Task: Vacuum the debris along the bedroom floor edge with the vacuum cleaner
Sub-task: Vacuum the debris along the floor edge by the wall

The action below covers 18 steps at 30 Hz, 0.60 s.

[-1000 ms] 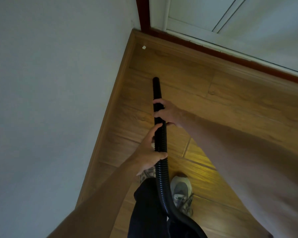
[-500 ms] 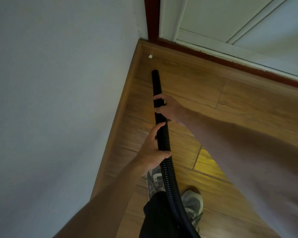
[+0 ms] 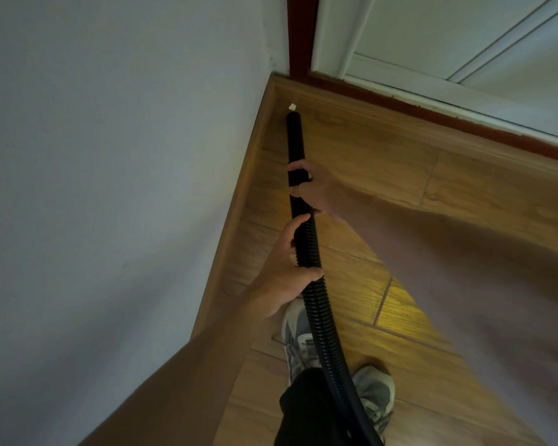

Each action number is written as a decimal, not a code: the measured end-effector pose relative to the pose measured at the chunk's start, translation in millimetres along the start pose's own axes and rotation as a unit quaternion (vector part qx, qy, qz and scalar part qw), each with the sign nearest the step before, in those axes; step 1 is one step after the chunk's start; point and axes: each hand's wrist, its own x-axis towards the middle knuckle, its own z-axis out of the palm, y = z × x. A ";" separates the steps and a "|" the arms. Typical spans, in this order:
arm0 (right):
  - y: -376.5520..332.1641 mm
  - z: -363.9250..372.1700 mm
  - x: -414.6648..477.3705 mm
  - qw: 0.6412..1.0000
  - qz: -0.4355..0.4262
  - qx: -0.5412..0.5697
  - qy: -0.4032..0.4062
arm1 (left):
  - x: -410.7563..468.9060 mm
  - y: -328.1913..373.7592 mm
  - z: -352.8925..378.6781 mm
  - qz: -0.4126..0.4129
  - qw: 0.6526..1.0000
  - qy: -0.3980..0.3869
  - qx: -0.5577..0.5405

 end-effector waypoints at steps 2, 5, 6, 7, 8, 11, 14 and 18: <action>-5.4 0.9 3.3 1.000 -0.001 -0.001 0.002 | 3.2 3.3 -4.1 -0.001 1.000 -0.001 0.003; -12.2 1.9 7.5 1.000 -0.006 -0.009 -0.001 | 6.7 9.4 -9.5 0.005 1.000 -0.006 0.002; -14.1 2.1 9.2 1.000 -0.006 -0.010 -0.001 | 7.7 11.7 -10.9 0.008 1.000 -0.007 0.003; -16.0 2.1 11.0 1.000 -0.005 -0.010 0.000 | 8.8 14.0 -12.3 0.010 1.000 -0.007 0.007; -17.5 1.9 12.6 1.000 -0.004 -0.012 0.002 | 10.1 15.8 -13.4 0.010 1.000 -0.006 0.011; -22.0 1.3 16.4 1.000 -0.006 -0.020 0.007 | 15.2 18.4 -16.2 0.011 1.000 -0.003 0.012; -23.0 -2.1 15.0 1.000 -0.004 -0.023 0.007 | 16.2 19.7 -15.4 0.011 1.000 -0.004 0.025; -15.6 -6.3 5.4 0.999 0.000 -0.036 0.005 | 9.7 20.0 -10.9 -0.010 0.999 -0.021 0.026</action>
